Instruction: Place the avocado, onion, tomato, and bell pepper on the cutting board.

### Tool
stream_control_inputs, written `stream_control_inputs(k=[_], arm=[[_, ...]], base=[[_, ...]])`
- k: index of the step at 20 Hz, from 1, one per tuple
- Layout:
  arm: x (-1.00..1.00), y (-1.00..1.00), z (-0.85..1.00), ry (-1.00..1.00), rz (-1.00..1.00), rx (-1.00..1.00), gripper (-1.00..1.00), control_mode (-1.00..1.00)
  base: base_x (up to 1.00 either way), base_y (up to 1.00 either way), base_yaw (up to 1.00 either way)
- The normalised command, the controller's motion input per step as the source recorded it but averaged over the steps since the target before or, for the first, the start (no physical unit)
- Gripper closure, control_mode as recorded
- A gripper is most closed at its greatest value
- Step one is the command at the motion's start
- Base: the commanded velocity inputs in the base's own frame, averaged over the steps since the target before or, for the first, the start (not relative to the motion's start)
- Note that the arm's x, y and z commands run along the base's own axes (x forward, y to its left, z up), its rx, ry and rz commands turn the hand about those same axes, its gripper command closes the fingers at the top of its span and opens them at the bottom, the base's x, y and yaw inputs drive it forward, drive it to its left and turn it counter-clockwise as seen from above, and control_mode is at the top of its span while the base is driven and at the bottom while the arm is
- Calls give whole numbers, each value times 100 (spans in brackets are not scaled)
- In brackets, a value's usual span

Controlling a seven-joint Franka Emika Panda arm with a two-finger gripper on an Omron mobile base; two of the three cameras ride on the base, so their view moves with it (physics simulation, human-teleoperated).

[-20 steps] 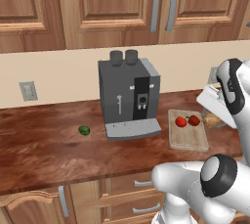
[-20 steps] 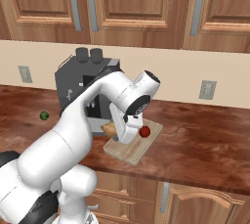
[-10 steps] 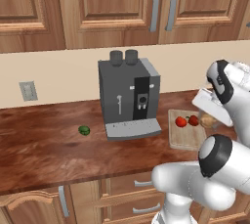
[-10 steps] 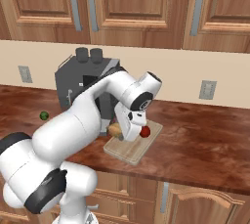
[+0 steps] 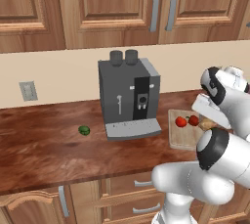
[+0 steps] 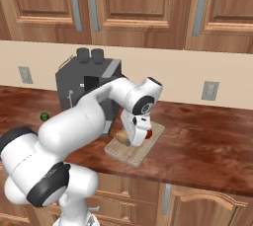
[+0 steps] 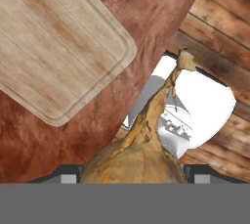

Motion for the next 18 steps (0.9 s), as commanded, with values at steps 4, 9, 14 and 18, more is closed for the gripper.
stream_control_inputs(k=[4, 9, 14, 18], arm=[[20, -8, -8, 0, -1, -1, 100, -100], [34, -3, -1, 0, -3, 0, 100, -100], [30, -5, -11, 0, -5, 0, 100, -100], [19, -11, -19, 0, -6, -2, 100, -100]], base=[[0, 0, 0], [0, 0, 0], [0, 0, 0], [0, 0, 0]])
